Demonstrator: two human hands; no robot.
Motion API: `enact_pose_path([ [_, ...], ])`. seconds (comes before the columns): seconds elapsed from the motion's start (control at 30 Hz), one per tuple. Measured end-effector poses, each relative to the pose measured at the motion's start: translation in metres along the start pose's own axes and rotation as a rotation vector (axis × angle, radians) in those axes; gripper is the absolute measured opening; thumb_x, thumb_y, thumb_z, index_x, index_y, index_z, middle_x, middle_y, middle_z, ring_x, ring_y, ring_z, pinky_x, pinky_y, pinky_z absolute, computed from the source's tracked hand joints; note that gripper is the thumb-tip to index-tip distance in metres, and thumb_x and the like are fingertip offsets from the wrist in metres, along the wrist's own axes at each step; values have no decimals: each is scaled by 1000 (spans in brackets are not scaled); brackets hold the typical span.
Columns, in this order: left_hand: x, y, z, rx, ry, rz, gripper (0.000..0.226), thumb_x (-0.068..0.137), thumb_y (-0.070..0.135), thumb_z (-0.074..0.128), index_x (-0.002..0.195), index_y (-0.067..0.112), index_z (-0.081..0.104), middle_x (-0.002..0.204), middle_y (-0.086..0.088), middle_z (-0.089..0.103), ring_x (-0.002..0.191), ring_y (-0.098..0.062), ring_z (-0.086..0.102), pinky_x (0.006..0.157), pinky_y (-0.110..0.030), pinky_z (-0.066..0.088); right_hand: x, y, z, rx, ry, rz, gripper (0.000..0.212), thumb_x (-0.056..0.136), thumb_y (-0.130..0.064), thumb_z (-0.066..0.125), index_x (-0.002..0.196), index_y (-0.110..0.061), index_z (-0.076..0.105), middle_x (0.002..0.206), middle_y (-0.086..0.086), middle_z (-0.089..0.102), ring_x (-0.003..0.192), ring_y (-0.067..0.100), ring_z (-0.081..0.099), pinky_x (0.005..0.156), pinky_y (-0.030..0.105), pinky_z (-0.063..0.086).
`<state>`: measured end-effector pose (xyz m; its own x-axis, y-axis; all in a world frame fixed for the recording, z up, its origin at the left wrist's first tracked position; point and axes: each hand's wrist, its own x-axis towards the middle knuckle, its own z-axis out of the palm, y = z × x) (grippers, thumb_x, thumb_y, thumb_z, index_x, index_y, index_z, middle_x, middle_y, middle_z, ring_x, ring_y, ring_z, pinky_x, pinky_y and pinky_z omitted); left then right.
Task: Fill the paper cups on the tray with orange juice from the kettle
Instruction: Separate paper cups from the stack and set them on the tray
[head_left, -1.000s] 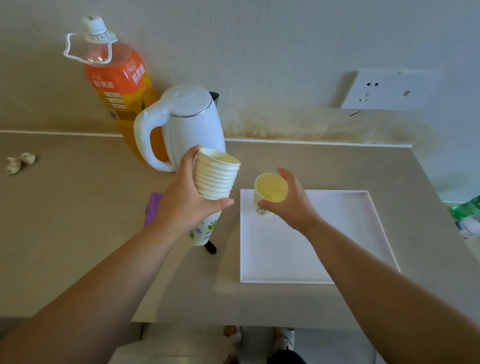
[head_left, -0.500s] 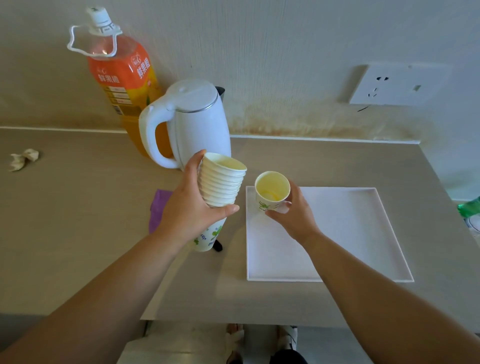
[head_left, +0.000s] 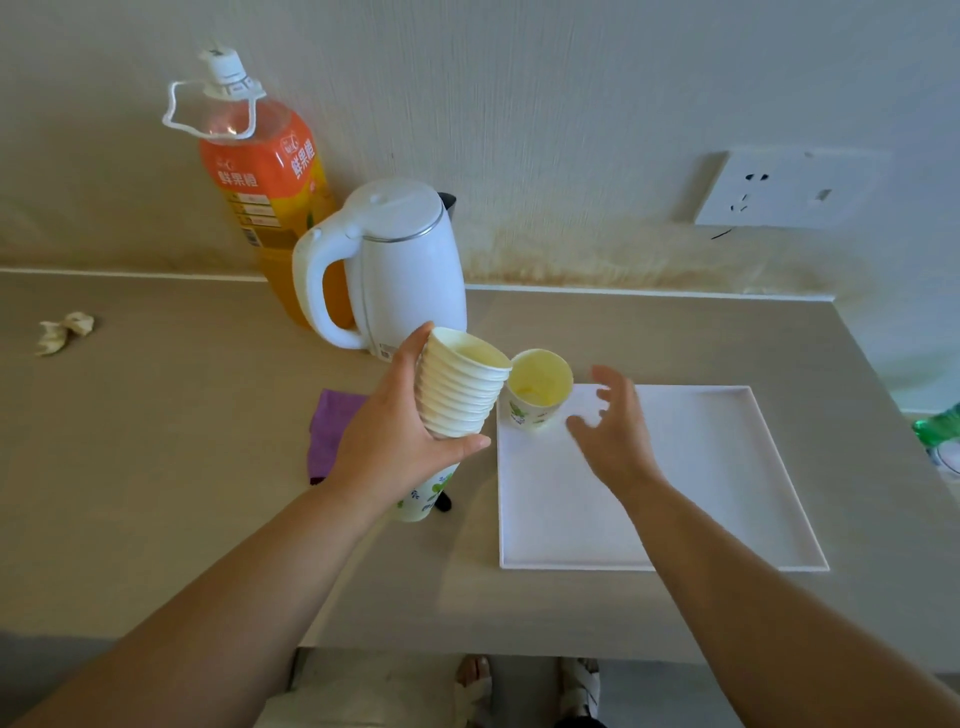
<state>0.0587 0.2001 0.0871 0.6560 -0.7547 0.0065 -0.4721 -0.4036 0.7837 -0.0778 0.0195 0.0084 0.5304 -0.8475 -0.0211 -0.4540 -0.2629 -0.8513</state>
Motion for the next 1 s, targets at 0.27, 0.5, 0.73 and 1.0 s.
enact_pose_path([
  [0.27,8,30,2,140,-4,119,97,59,37,86,137,36,30,117,18,50,104,-8,53,79,-27,44,-12,-111,-30,359,-512,-31,86,65,-52,71,139,-23,37,128,-8,51,115,10,55,99,34,47],
  [0.5,10,51,-9,273,-25,165,95,61,45,82,139,40,28,123,13,54,107,-12,56,80,-35,50,-14,-118,-37,513,-411,-58,84,57,-46,77,130,-25,43,119,-1,58,106,15,62,81,30,52],
  [0.73,11,63,-13,281,-61,187,96,58,44,82,137,39,27,115,17,54,98,-7,54,73,-28,46,-12,-117,-39,592,-365,-83,67,55,-49,71,115,-29,52,114,0,59,95,10,61,70,24,47],
  [1.0,9,59,-18,223,-125,121,91,58,45,83,131,42,28,104,19,57,93,-7,58,77,-33,51,5,-120,-62,744,-247,-68,43,62,-43,67,97,-20,55,89,1,58,75,12,59,62,30,50],
])
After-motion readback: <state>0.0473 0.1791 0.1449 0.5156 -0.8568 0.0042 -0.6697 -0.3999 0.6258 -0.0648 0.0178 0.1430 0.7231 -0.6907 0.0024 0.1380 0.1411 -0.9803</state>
